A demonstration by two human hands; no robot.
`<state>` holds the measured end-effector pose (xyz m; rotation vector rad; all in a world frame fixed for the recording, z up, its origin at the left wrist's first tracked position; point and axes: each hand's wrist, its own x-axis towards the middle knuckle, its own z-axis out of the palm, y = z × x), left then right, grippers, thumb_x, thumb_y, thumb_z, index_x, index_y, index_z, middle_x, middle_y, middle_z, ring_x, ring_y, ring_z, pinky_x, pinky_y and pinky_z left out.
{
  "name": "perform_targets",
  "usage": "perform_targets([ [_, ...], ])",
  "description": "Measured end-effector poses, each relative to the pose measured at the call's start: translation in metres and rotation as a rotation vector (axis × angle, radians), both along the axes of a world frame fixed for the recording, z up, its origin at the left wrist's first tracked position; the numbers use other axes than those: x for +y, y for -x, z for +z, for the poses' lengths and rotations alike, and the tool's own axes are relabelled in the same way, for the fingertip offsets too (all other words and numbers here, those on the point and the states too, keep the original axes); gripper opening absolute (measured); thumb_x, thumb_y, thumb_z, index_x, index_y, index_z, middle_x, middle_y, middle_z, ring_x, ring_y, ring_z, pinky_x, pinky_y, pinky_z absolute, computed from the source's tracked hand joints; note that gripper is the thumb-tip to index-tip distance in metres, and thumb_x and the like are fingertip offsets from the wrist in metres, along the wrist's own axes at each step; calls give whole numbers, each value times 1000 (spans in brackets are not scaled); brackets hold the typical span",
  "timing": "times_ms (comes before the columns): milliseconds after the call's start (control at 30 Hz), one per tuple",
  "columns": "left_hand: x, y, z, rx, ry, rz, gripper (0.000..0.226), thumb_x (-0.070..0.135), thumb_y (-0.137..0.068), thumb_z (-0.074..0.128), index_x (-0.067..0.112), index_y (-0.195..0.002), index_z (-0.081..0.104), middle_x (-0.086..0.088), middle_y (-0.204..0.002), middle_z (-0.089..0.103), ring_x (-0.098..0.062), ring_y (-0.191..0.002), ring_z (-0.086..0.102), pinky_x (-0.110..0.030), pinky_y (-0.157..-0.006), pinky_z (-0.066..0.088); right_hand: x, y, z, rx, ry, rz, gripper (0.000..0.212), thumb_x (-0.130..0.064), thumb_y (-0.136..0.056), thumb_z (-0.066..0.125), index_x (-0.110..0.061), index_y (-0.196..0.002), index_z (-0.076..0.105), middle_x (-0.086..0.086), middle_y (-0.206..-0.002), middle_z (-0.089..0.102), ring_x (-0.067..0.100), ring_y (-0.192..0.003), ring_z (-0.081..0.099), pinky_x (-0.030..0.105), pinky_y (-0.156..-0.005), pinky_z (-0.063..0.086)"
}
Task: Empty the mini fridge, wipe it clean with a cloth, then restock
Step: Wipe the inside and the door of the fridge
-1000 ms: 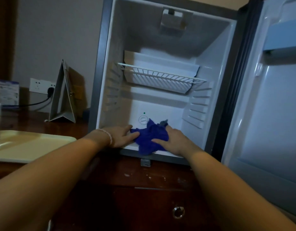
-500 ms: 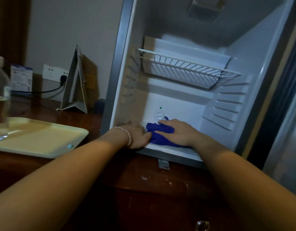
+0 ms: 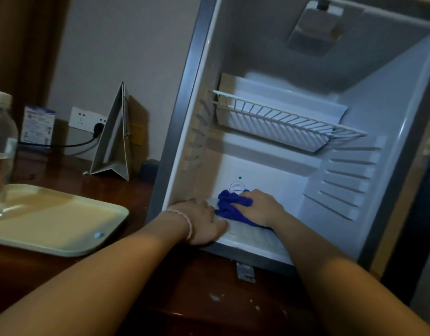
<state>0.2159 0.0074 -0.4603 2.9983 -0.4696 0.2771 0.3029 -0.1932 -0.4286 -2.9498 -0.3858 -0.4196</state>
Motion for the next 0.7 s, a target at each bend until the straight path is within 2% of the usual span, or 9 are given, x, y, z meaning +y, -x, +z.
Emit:
perform_targets([
  [167,0,9,1,-45,37,-7,71,71,-89,19,19,-120,56,-11,-123,57,-25,-108,53,-39,-94,43,0,34,1,10,4,-18,50,-86,-75,32,-41,-76,55,-8,-90,61,23,-86,62,43,-84,54],
  [300,-3,23,1,-154,36,3,53,66,-95,22,23,-92,54,-7,-106,63,-20,-88,55,-34,-76,42,-3,64,-1,-4,31,-45,47,-88,-76,29,-45,-73,48,-5,-97,55,30,-94,59,46,-86,53],
  [400,3,38,-1,-214,-8,-73,52,60,-98,21,22,-97,57,-6,-105,62,-19,-87,57,-35,-79,49,-4,84,-3,-6,59,-54,44,-84,-82,31,-43,-86,46,-7,-101,48,32,-101,56,48,-89,51],
  [467,14,54,-3,-280,-54,-134,48,57,-99,24,23,-105,59,-4,-109,62,-19,-94,59,-38,-87,51,-5,93,-6,1,95,-43,43,-79,-89,32,-44,-109,48,-4,-112,46,35,-113,51,49,-94,48],
  [533,30,70,-4,-459,-137,-178,47,58,-97,30,26,-112,61,0,-115,62,-18,-105,56,-37,-92,49,-4,103,-6,9,117,-51,50,-73,-95,32,-39,-130,44,-1,-130,46,36,-122,45,48,-98,44],
  [600,50,79,-3,-691,-191,-227,46,58,-93,40,26,-118,60,2,-117,57,-18,-108,51,-34,-90,46,-2,107,-6,12,121,-63,52,-71,-96,31,-38,-136,41,1,-139,44,37,-126,42,49,-100,43],
  [667,69,78,0,-890,-94,-166,49,58,-85,53,23,-118,57,-1,-115,53,-20,-103,48,-33,-83,43,3,110,-5,25,131,-76,53,-70,-97,30,-37,-137,41,2,-142,42,38,-127,41,51,-102,42],
  [700,75,77,2,-933,40,-77,54,57,-80,60,20,-119,54,-3,-116,49,-21,-103,46,-33,-83,41,4,112,-5,29,138,-82,54,-70,-97,30,-37,-138,40,2,-143,41,38,-128,40,51,-102,42],
])
